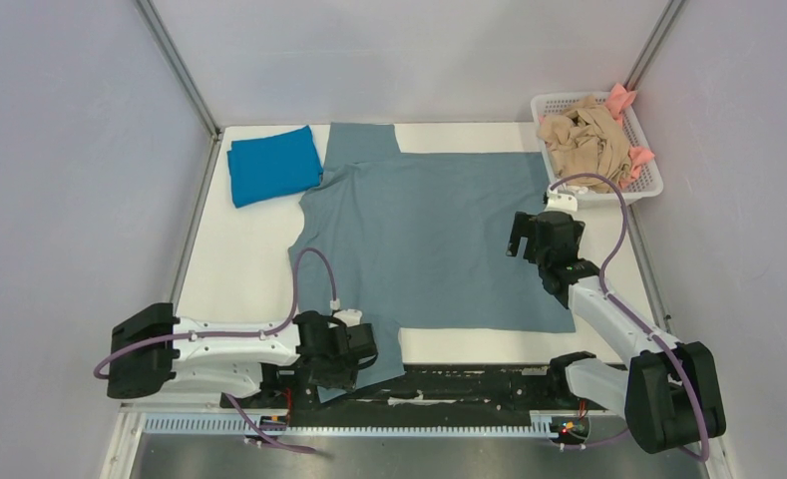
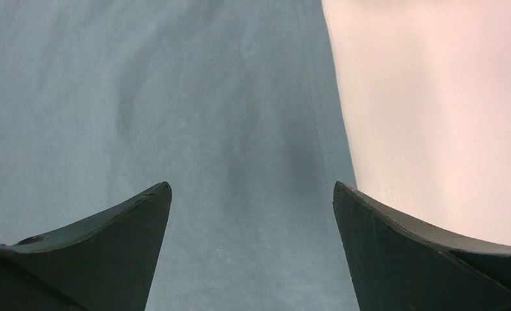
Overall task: Fold and stack the t-shirts
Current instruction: Grab the side of the flattened tshirt closest away from the robot with both arms
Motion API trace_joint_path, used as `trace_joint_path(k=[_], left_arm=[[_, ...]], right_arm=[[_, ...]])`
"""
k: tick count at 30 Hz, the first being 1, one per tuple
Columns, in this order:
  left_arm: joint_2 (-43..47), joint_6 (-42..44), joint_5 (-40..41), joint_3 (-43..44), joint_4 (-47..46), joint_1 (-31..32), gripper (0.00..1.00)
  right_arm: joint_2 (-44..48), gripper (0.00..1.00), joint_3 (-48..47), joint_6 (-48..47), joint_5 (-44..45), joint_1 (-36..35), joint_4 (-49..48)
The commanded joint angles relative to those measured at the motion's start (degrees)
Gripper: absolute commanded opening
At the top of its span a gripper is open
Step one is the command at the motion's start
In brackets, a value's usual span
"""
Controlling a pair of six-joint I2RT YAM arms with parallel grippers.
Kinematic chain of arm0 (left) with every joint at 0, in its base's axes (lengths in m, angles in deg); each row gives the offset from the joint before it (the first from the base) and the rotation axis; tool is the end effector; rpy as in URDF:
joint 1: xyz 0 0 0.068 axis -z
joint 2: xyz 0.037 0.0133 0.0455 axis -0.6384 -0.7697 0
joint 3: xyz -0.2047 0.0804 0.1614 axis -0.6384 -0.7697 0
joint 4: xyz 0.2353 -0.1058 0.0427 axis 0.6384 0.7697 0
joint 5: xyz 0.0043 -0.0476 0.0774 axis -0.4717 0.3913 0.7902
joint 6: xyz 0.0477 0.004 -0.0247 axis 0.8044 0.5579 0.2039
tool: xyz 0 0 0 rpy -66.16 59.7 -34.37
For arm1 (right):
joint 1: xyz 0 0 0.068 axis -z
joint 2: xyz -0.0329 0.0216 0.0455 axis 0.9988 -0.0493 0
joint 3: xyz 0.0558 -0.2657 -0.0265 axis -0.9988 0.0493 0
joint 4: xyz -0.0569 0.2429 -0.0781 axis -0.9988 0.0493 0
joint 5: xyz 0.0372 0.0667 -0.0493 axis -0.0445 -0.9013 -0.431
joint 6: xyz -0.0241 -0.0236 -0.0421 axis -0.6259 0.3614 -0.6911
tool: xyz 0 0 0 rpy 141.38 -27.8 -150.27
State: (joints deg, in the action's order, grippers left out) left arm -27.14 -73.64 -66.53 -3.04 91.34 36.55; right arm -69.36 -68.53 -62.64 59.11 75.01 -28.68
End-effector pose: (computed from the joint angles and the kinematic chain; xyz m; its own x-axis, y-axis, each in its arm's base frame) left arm 0.0396 -0.1511 0.1554 -0.9784 0.1759 -0.1089 0.1842 0.9804 -0.0706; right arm 0.2250 0.0366 0.2042 -0.5514 0.1175 -0.8259 0.1984 0.9801 0.0069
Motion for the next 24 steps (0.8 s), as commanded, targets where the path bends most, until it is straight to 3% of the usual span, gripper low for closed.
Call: trace_joint_path(k=[1, 4, 5, 6, 7, 14, 17, 24], left_arm=[[-3.40, -4.88, 1.60, -0.92, -3.32, 0.76, 0.49], [-4.21, -5.32, 3.51, -0.28, -3.23, 0.76, 0.34], [-4.29, -5.65, 3.75, -0.34, -3.35, 0.69, 0.25], [-4.15, -5.74, 3.98, -0.27, -3.42, 0.75, 0.09], [-3.75, -5.67, 4.49, -0.12, -3.38, 0.74, 0.02], [2.06, 3.58, 8.89, 4.77, -8.40, 0.74, 0.02], [2.90, 7.92, 9.69, 6.69, -10.45, 0.68, 0.02], [3.46, 13.64, 11.15, 8.12, -13.13, 0.67, 0.02]], right_arm=[[0.84, 0.98, 0.64, 0.67, 1.83, 0.12, -1.03], [2.41, 0.98, 1.16, 1.33, 2.08, 0.12, -0.68], [3.25, 0.98, 1.48, 1.84, 2.38, 0.14, -0.40], [4.18, 0.98, 1.83, 2.44, 2.74, 0.12, 0.44], [5.04, 0.98, 2.10, 3.13, 3.21, 0.17, 1.33], [14.38, 0.98, 10.47, 18.09, 5.85, 1.27, 10.89], [18.72, 0.98, 13.55, 18.98, -0.12, 3.79, 14.53], [29.63, 0.98, 15.61, 21.10, -4.75, 4.10, 26.90]])
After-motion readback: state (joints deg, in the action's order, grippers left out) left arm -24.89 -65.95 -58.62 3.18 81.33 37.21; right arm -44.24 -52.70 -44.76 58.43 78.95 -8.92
